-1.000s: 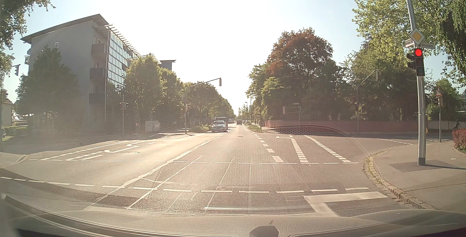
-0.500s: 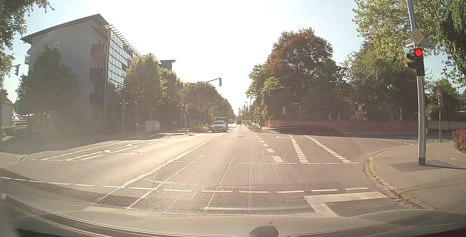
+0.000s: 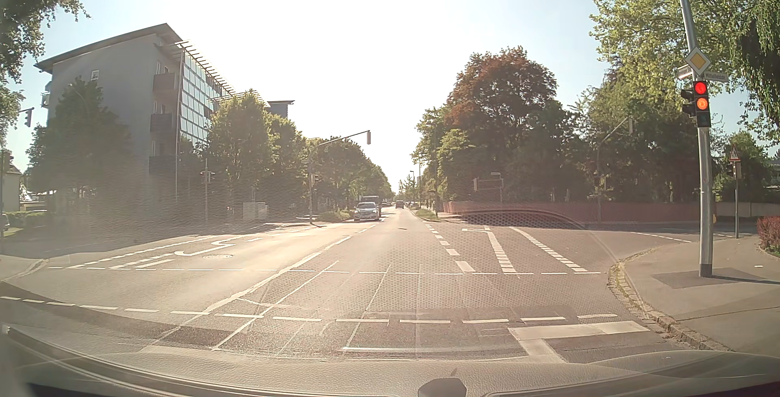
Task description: Follow the waypoints while adhering to traffic rules and regulations
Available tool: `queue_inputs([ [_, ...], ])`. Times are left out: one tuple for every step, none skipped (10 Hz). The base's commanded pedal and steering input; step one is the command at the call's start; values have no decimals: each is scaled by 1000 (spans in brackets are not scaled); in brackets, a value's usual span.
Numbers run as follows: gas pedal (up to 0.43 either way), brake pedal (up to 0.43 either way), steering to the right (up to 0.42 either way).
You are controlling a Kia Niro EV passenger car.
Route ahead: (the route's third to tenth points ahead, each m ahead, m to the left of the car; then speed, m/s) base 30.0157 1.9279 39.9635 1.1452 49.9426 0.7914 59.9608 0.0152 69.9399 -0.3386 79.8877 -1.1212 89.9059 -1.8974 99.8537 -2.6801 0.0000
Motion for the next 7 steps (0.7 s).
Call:
queue_inputs([
  [0,256,-7],
  [0,256,-7],
  [0,256,-7],
  [0,256,-7],
  [0,256,-7],
  [0,256,-7],
  [0,256,-7],
])
